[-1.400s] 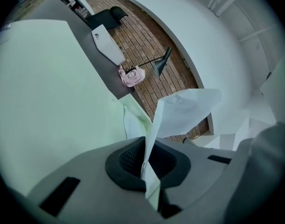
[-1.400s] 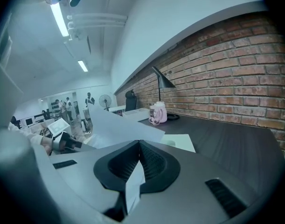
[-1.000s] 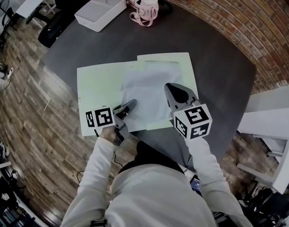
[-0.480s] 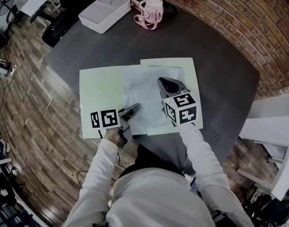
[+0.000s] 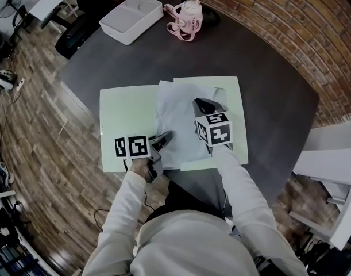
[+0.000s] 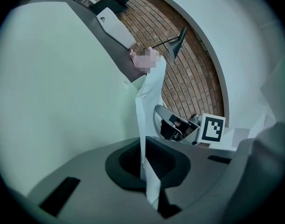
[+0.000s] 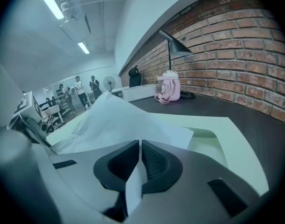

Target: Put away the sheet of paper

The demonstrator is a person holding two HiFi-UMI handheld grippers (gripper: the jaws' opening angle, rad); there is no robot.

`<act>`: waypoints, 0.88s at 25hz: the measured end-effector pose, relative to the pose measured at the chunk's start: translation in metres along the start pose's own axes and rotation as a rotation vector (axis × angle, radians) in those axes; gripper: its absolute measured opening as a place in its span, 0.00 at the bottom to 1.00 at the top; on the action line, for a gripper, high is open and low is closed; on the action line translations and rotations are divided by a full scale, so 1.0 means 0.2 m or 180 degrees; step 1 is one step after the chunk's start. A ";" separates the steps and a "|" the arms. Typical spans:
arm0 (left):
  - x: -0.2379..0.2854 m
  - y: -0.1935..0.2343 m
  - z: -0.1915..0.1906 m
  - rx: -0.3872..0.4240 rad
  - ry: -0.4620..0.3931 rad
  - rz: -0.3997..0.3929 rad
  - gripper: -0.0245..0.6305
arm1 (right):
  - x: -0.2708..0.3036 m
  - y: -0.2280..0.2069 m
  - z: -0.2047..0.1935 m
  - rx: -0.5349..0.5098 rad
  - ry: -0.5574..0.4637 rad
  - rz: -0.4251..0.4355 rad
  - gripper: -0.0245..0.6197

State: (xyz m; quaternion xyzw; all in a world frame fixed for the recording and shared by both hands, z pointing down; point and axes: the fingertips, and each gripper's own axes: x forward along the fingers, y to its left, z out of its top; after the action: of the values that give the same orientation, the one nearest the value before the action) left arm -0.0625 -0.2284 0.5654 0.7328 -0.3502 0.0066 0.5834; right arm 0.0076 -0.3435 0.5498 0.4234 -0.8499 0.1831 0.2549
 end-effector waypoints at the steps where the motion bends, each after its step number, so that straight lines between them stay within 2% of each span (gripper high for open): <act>1: 0.00 0.00 0.00 -0.0009 0.0007 -0.0001 0.06 | 0.01 0.00 -0.02 0.0008 0.0037 0.0012 0.08; 9: 0.01 0.02 -0.02 -0.0301 0.0045 -0.0143 0.06 | 0.08 0.03 -0.10 -0.0262 0.0297 0.0018 0.08; 14: 0.01 0.00 -0.03 -0.0794 -0.0020 -0.0457 0.06 | 0.10 0.09 -0.11 -0.0626 0.0465 -0.0010 0.08; 16: 0.01 0.00 -0.04 -0.0913 -0.0050 -0.0504 0.06 | 0.10 0.09 -0.12 -0.0729 0.0522 -0.0046 0.08; 19: 0.01 0.00 -0.04 -0.0870 -0.0038 -0.0463 0.06 | 0.10 0.09 -0.11 -0.0728 0.0521 -0.0030 0.08; 22: 0.01 0.00 -0.04 -0.0767 -0.0011 -0.0408 0.06 | 0.08 0.09 -0.11 -0.0574 0.0455 0.0044 0.08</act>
State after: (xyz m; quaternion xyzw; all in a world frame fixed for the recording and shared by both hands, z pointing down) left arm -0.0583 -0.2236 0.5696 0.6783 -0.3018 -0.0741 0.6658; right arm -0.0097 -0.3322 0.5748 0.3787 -0.8455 0.1373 0.3506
